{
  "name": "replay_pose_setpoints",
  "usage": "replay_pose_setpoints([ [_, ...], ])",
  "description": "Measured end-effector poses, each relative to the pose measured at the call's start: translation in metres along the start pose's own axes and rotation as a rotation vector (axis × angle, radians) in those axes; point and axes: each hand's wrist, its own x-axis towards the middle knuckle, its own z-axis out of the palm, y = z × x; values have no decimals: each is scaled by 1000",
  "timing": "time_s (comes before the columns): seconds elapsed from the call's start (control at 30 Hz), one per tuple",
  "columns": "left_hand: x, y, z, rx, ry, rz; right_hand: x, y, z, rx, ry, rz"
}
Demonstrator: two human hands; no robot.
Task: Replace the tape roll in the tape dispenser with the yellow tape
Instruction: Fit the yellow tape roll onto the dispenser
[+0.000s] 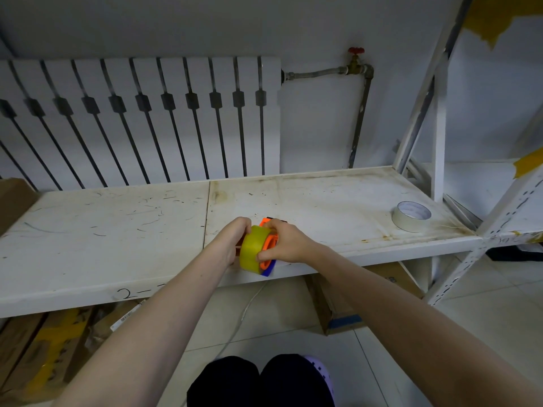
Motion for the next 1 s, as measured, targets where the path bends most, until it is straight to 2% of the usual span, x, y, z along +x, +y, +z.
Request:
replay_pose_setpoints([
  [0.23,3,-6,-6,5,-28,-66,-1,-3,-3,17,0,9],
  [0.53,-5,0,5,8,-51,-22,-8,-4,-4,19,-6,-13],
  [0.87,4,-3,2,46,5,-6,-9,-4,-6,-26,-32,-42],
  [1.0,7,-17,-6,57,-33,38,-9,-4,-9,34,-20,-30],
])
